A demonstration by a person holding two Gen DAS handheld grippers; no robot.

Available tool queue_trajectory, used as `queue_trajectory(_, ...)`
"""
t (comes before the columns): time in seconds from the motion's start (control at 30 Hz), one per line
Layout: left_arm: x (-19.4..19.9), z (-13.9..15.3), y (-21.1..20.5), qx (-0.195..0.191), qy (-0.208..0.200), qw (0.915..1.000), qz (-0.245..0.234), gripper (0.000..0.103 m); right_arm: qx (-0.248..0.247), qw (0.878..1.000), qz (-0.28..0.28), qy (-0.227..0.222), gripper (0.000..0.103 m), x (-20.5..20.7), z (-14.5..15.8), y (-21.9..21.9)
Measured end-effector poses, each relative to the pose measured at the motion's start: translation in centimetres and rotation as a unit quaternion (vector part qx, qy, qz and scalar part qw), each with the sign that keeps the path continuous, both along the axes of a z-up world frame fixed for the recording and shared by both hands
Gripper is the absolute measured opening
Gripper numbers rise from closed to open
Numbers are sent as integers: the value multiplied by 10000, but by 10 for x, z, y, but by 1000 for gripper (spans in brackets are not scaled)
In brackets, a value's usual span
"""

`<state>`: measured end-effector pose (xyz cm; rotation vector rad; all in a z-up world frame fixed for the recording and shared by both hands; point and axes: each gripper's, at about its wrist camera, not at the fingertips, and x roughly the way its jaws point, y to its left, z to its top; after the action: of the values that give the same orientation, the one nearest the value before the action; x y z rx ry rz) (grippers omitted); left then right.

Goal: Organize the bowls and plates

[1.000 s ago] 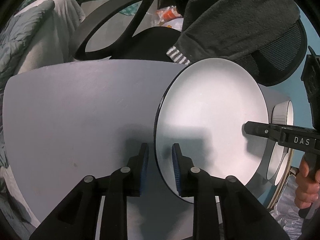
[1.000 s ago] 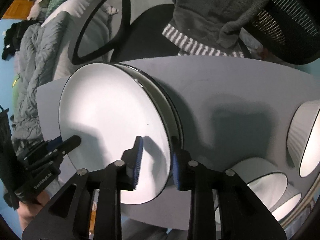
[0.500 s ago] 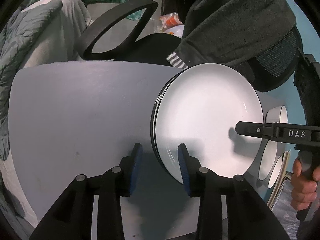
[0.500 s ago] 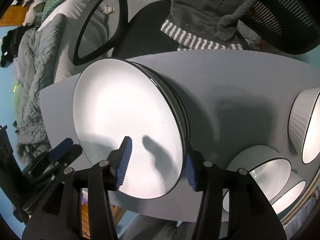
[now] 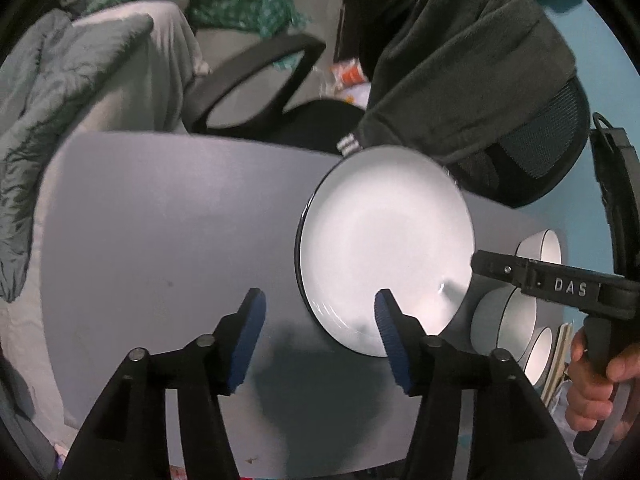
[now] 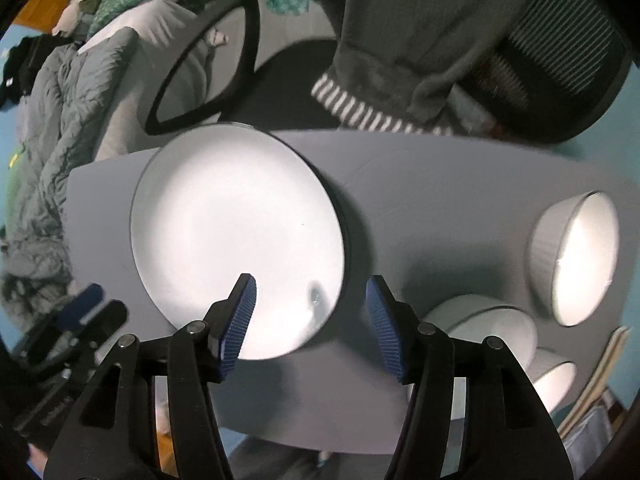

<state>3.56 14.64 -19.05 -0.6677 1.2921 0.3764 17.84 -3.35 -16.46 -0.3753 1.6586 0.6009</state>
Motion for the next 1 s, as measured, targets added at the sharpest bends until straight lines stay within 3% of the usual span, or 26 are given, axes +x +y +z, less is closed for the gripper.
queue_trajectory(0.1, -6, 19, -3, 131, -110, 9998, 51, 60, 13, 9981, 223, -569, 68, -7, 27, -4)
queue_trajectory(0.2, -12, 39, -8, 278, -248, 9993, 75, 65, 24, 9946, 358, -976, 69, -11, 48, -11)
queue_trajectory(0.27, -17, 53, -12, 387, -358, 9986, 56, 73, 51, 9923, 386, -1177, 69, -12, 59, -15)
queue_trajectory(0.4, -27, 82, -22, 640, -578, 9963, -9, 74, 136, 9860, 414, -1609, 70, -16, 88, -27)
queue_trajectory(1.0, -48, 169, -60, 1032, -1321, 9856, -218, 75, 729, 9656, 101, -2495, 70, -53, 188, -76)
